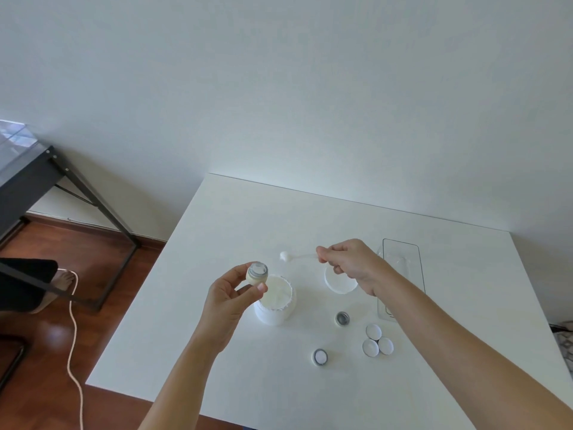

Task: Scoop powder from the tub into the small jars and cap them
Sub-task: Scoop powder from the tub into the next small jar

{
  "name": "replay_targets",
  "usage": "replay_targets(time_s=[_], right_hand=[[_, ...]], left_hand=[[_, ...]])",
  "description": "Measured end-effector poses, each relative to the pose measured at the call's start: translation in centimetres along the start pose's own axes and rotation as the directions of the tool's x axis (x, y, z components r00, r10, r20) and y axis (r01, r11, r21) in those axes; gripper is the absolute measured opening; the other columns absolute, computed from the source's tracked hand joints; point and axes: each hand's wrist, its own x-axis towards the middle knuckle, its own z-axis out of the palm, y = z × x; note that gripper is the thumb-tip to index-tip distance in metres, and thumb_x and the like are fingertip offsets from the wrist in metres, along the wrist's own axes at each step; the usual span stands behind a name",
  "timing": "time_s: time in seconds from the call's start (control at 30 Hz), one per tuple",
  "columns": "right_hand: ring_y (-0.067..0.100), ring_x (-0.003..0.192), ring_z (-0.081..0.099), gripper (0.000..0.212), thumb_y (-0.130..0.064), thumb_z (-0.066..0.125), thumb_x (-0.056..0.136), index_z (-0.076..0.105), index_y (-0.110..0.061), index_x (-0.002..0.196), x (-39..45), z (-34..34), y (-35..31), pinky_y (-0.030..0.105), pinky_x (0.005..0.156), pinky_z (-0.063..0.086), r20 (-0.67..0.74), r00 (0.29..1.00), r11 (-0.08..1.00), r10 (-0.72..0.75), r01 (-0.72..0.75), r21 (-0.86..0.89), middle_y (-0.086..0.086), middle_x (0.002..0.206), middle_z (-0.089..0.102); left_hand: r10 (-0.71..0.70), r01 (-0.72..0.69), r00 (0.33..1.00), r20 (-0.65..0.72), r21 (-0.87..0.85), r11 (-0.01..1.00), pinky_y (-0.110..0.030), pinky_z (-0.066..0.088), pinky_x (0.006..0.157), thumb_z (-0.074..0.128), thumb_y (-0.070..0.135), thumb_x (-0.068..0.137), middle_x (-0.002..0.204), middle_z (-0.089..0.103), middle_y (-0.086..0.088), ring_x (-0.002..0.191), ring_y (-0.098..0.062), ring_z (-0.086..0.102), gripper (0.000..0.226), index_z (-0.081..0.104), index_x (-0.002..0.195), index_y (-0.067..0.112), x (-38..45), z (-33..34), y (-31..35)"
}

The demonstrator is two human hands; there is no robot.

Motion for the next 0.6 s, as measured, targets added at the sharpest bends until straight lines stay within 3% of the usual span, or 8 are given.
replay_targets(time_s=[0.1, 0.2, 0.3, 0.33, 0.4, 0.47, 0.6], right_hand=[[0.015, 0.066, 0.042, 0.029, -0.037, 0.065, 0.088, 0.066, -0.020, 0.065, -0.8, 0.5, -1.2, 0.022, 0.061, 0.031, 0.048, 0.998, 1.000, -0.027, 0.027, -0.001, -0.005, 0.065, 0.044], [0.011, 0.068, 0.046, 0.029, -0.036, 0.065, 0.088, 0.066, -0.020, 0.063, -1.2, 1.3, -1.8, 0.024, 0.077, 0.036, 0.069, 0.997, 0.999, -0.046, 0.047, -0.015, -0.008, 0.064, 0.051], [0.030, 0.086, 0.057, 0.029, -0.036, 0.063, 0.089, 0.069, -0.014, 0.070, -1.3, 1.9, -1.9, 0.031, 0.081, 0.041, 0.017, 0.997, 0.994, -0.069, 0.070, -0.088, 0.010, 0.080, 0.067], [0.036, 0.081, 0.054, 0.030, -0.035, 0.062, 0.090, 0.070, -0.011, 0.073, -1.3, 2.0, -1.8, 0.032, 0.077, 0.042, -0.005, 0.996, 0.990, -0.086, 0.085, -0.114, 0.015, 0.076, 0.064], [0.024, 0.057, 0.041, 0.033, -0.033, 0.061, 0.091, 0.069, -0.004, 0.076, -1.4, 2.0, -1.6, 0.029, 0.062, 0.035, -0.051, 0.990, 0.979, -0.132, 0.122, -0.162, 0.001, 0.053, 0.045], [0.014, 0.048, 0.033, 0.035, -0.031, 0.061, 0.091, 0.067, 0.000, 0.076, -1.4, 1.7, -1.5, 0.026, 0.054, 0.030, -0.113, 0.976, 0.966, -0.186, 0.161, -0.202, -0.010, 0.043, 0.033], [0.006, 0.042, 0.036, 0.034, -0.029, 0.063, 0.090, 0.061, -0.004, 0.067, -2.0, 1.4, -1.6, 0.017, 0.049, 0.029, -0.231, 0.895, 0.914, -0.382, 0.329, -0.236, -0.010, 0.040, 0.035]], left_hand=[[-0.010, 0.009, 1.000, 0.030, 0.019, 1.000, -0.047, 0.045, 0.106, 0.083, 0.026, 0.070, 0.111, 0.074, -0.004, 0.097, -0.022, 0.071, 0.045, 0.073, 0.113, 0.015, 0.1, 0.4, 0.1], [-0.016, 0.014, 0.998, 0.066, 0.023, 1.000, -0.041, 0.047, 0.102, 0.083, 0.027, 0.071, 0.113, 0.074, -0.003, 0.098, -0.021, 0.071, 0.046, 0.073, 0.115, 0.017, 0.1, 0.7, 0.2], [-0.020, 0.019, 0.997, 0.068, 0.019, 1.000, -0.034, 0.049, 0.096, 0.084, 0.028, 0.069, 0.110, 0.075, 0.000, 0.094, -0.019, 0.071, 0.045, 0.074, 0.113, 0.022, 0.2, 0.8, 0.5], [-0.024, 0.023, 0.997, 0.067, 0.015, 1.000, -0.032, 0.050, 0.094, 0.084, 0.029, 0.068, 0.109, 0.075, 0.002, 0.093, -0.018, 0.072, 0.045, 0.074, 0.111, 0.023, 0.2, 0.8, 0.7], [-0.025, 0.024, 0.997, 0.068, 0.005, 1.000, -0.030, 0.051, 0.092, 0.084, 0.029, 0.067, 0.109, 0.075, 0.002, 0.092, -0.017, 0.072, 0.044, 0.075, 0.110, 0.025, 0.2, 0.8, 0.8], [-0.022, 0.022, 0.998, 0.066, 0.000, 1.000, -0.032, 0.051, 0.095, 0.084, 0.028, 0.067, 0.111, 0.074, 0.001, 0.091, -0.018, 0.071, 0.044, 0.075, 0.110, 0.023, 0.2, 0.8, 0.8], [-0.019, 0.019, 0.998, 0.062, 0.000, 1.000, -0.038, 0.048, 0.099, 0.083, 0.028, 0.067, 0.109, 0.074, 0.003, 0.089, -0.018, 0.071, 0.045, 0.073, 0.111, 0.022, 0.2, 0.9, 0.8]])
